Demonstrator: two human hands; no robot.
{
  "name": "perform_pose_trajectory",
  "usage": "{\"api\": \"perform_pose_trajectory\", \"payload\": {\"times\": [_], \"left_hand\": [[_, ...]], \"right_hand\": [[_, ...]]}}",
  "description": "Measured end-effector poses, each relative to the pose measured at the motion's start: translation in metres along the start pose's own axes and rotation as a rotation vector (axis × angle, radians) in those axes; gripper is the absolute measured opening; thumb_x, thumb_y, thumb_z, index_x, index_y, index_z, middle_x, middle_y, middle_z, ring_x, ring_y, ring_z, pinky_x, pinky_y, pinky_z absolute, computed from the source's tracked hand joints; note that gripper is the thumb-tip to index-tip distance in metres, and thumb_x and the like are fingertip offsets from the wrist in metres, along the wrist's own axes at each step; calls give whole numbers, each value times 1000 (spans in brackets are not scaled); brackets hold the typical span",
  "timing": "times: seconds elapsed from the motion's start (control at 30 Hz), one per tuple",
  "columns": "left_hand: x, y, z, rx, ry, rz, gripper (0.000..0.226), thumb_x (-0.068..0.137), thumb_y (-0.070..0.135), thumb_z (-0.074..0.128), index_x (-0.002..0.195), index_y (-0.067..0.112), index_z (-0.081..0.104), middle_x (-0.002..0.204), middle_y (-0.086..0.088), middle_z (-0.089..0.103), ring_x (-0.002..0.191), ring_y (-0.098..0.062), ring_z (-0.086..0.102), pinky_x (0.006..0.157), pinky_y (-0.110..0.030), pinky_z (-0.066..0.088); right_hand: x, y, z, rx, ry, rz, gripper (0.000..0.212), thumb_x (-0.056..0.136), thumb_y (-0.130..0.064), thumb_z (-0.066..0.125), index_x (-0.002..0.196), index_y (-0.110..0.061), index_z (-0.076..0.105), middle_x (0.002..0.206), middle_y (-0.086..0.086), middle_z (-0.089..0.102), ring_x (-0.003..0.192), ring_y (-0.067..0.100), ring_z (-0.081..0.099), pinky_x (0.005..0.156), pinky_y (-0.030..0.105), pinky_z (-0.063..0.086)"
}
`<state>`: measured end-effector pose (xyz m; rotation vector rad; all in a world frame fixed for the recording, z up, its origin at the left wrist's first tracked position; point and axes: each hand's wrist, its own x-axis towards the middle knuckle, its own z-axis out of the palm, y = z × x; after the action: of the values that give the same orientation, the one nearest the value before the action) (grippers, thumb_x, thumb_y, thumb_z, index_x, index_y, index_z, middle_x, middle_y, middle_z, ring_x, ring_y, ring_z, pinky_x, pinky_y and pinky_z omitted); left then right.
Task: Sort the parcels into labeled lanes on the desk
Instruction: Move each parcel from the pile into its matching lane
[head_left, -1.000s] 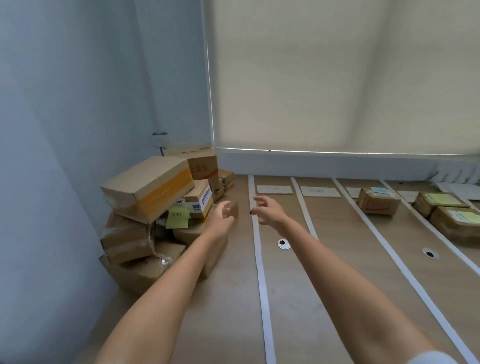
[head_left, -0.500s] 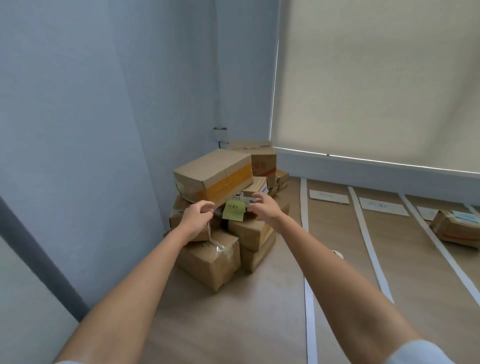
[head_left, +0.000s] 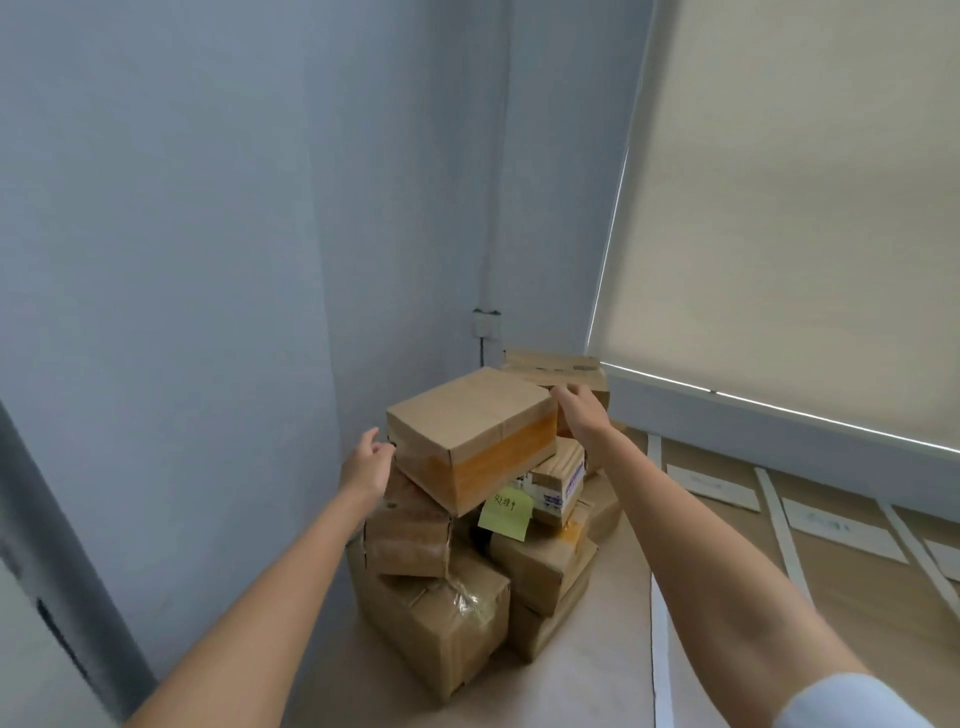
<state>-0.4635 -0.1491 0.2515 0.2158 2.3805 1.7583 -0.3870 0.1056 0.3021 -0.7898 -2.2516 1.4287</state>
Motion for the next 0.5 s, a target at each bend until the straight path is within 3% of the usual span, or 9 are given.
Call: {"api": "perform_pose_trajectory", "payload": {"times": [0.13,0.27,0.4,0.5], "left_hand": [[12,-4,30,-71,-24,-72,54,101,33,28,149,13,14,156,-8,20,141,-27,22,112,-40,22],[18,-17,53,-128,-23,-119,55,101,40,22,149,13,16,154,-9,23,140,-29,24,116,-43,19],[17,-8,74,-403,21,-189,52,101,35,19,147,12,23,150,-11,31,135,-29,33,114,-41,26],[13,7,84,-622,52,-255,52,101,35,15,145,9,28,148,-15,35,134,-31,36,113,-45,28]], "right_hand": [[21,5,8,-66,-34,16,58,95,-41,38,143,-9,33,142,12,42,128,31,42,106,45,38],[24,21,18,-77,-100,112,60,94,-44,36,143,-11,31,139,11,43,124,30,42,100,40,38],[20,34,25,-14,-61,143,60,90,-49,36,142,-21,29,134,9,46,124,33,40,105,49,34],[13,31,28,62,16,67,54,92,-47,33,141,-22,31,132,10,49,118,31,44,100,45,35]]}}
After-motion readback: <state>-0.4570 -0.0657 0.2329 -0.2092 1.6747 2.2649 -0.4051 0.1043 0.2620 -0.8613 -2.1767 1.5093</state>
